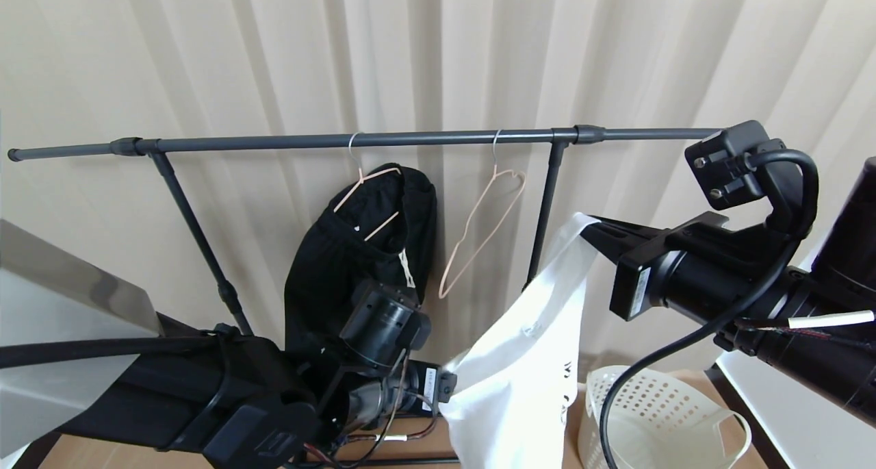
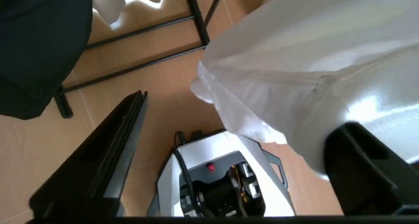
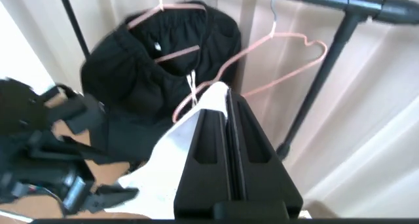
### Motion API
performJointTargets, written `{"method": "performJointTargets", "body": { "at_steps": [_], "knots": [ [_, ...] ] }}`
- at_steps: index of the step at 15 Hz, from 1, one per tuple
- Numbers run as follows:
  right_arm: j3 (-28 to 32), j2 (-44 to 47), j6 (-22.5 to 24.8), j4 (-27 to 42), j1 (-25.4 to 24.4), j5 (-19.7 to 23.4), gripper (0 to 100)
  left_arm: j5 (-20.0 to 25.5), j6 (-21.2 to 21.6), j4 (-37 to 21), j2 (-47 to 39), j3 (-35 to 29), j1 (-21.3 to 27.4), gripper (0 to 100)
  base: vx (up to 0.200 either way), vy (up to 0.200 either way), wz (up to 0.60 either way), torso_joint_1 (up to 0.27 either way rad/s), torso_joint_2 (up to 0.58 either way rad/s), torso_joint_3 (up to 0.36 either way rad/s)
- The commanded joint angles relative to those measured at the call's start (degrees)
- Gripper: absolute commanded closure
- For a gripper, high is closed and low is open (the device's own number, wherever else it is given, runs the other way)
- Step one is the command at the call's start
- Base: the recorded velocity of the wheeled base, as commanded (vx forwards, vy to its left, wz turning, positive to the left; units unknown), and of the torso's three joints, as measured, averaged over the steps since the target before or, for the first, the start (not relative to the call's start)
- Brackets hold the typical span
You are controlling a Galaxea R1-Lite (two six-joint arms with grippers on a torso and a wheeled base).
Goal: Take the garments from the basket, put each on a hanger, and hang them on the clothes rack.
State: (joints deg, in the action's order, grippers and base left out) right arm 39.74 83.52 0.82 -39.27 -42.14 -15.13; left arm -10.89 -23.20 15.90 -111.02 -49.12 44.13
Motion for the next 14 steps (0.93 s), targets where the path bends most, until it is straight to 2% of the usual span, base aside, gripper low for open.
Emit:
{"method": "performJointTargets", "body": {
  "at_steps": [1,5,9,11,14],
  "knots": [
    [0.3,-0.2,0.0,0.1,0.3,0.0,100,0.0,0.2,0.0,2.3,0.7,0.1,100,0.0,0.0,0.0,0.0,0.0,0.0],
    [0.5,0.3,0.1,0.2,1.4,-0.2,100,0.0,1.0,-0.1,7.3,0.4,0.0,100,0.0,0.0,0.0,0.0,0.0,0.0],
    [1.1,2.0,0.1,0.5,2.4,-1.1,100,-0.1,6.0,-0.2,14.2,-1.8,-1.1,100,0.0,0.0,0.0,0.0,0.0,0.0],
    [2.6,2.5,0.0,4.6,3.1,-1.7,100,-0.1,6.9,-1.0,16.1,-3.7,-1.4,100,0.0,0.0,0.0,0.0,0.0,0.0],
    [6.8,2.2,-1.4,15.1,4.3,-2.1,100,-0.9,7.9,-1.5,18.3,-5.6,-2.0,100,0.0,0.0,0.0,0.0,0.0,0.0]
  ]
}}
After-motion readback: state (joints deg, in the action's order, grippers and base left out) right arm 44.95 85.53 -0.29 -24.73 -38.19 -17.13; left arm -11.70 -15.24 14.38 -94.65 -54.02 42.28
